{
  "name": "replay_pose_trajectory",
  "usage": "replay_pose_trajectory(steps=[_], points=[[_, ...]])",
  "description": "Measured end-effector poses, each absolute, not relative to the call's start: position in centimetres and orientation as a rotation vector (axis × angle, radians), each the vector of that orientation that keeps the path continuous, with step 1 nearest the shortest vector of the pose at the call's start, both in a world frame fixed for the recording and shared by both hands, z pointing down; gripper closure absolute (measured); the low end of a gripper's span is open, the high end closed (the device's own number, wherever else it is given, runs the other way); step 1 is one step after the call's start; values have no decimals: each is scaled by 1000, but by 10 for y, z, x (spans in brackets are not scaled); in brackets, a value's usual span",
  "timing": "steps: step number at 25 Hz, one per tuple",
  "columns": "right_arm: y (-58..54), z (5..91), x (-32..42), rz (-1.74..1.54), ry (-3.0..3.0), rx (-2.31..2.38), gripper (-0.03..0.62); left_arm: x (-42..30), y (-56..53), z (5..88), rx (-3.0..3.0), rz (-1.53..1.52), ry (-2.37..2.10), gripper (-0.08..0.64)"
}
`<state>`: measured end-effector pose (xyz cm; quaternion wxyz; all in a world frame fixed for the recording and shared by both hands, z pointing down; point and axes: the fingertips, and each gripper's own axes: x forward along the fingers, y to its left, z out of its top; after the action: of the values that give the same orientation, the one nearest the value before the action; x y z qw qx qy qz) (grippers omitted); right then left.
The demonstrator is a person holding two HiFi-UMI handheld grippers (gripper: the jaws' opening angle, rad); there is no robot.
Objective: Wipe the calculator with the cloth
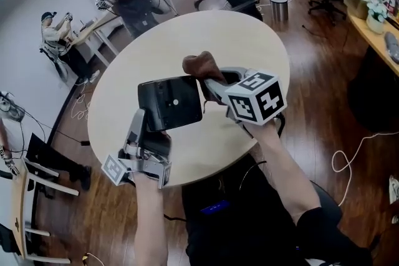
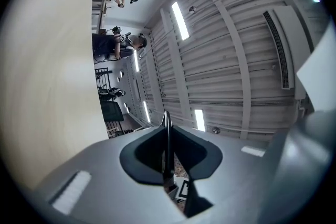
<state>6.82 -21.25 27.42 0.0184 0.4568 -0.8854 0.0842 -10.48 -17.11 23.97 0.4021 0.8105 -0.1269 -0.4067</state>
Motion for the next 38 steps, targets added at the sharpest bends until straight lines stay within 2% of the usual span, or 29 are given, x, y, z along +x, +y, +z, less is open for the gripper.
replay_pose_trajectory(steps=[4, 8, 16, 18, 24, 27, 33, 35, 38], points=[[-181, 222, 26, 90, -2912, 1246, 528, -102, -176, 238, 2066, -1026, -342, 508], [-166, 219, -13, -24, -2892, 1106, 528, -100, -164, 232, 2078, -1045, -303, 508], [-210, 276, 88, 256, -2753, 1423, 528, -103, -169, 232, 2049, -1105, -319, 509], [-196, 260, 79, 204, -2820, 1372, 528, -102, -174, 232, 2039, -1116, -326, 508], [-146, 228, -17, -74, -2889, 1034, 528, -103, -176, 228, 2023, -1133, -310, 508], [-159, 246, -8, -80, -2798, 1116, 528, -107, -171, 228, 2025, -1145, -296, 506], [-204, 294, 71, 180, -2668, 1364, 528, -115, -175, 231, 2005, -1189, -331, 508], [-194, 284, 66, 185, -2715, 1359, 528, -123, -178, 231, 1997, -1201, -341, 508], [-160, 247, 19, 117, -2887, 1178, 528, -132, -180, 229, 1980, -1228, -350, 508]])
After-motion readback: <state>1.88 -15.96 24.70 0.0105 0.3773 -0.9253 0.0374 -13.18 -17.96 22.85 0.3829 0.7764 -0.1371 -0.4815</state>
